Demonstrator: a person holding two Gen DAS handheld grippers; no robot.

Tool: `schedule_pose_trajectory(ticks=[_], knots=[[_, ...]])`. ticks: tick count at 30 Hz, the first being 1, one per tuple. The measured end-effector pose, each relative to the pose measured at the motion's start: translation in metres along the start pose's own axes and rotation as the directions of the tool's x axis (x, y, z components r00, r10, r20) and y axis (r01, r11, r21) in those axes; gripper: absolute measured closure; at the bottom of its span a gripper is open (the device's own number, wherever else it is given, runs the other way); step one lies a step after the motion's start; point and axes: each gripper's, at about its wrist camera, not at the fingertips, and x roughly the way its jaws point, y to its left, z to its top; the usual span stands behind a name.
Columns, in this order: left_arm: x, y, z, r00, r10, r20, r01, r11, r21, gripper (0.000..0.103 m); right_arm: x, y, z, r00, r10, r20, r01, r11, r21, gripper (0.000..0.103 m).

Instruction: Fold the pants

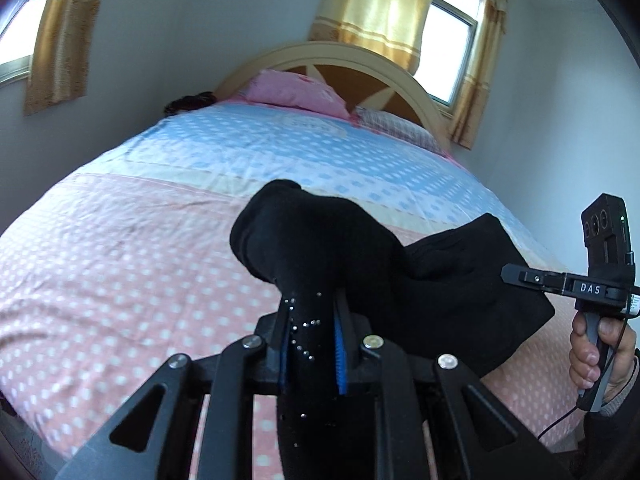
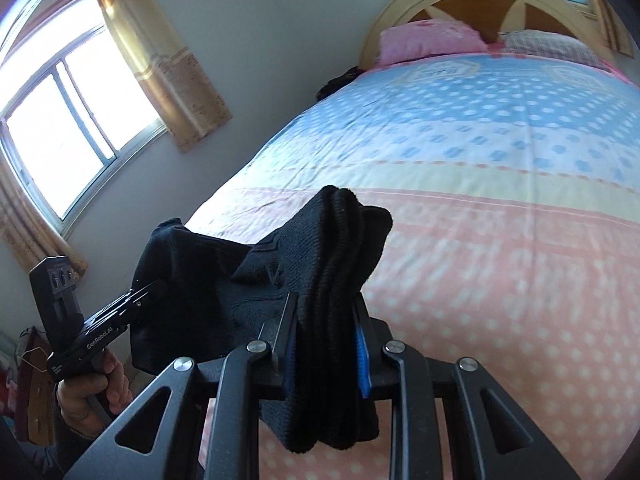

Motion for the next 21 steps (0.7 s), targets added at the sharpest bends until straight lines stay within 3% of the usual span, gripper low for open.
schedule_pose_trajectory(ticks=[10,21], knots=[[-0.005,0.044,-0.002,0.993,0.119,0.022,-0.118,0.993,-0.021,0.085,0.062,0.017,0.010,0.999,0.021,-0.049,-0.022,1.000,-0.005,0.079],[0.011,0.075,-0.011,0.988,0.153,-0.020,-0.154,0.986,-0.057,0.085,0.100,-0.006,0.002,0.995,0.018,-0.103,-0.011,0.998,0.067,0.078]])
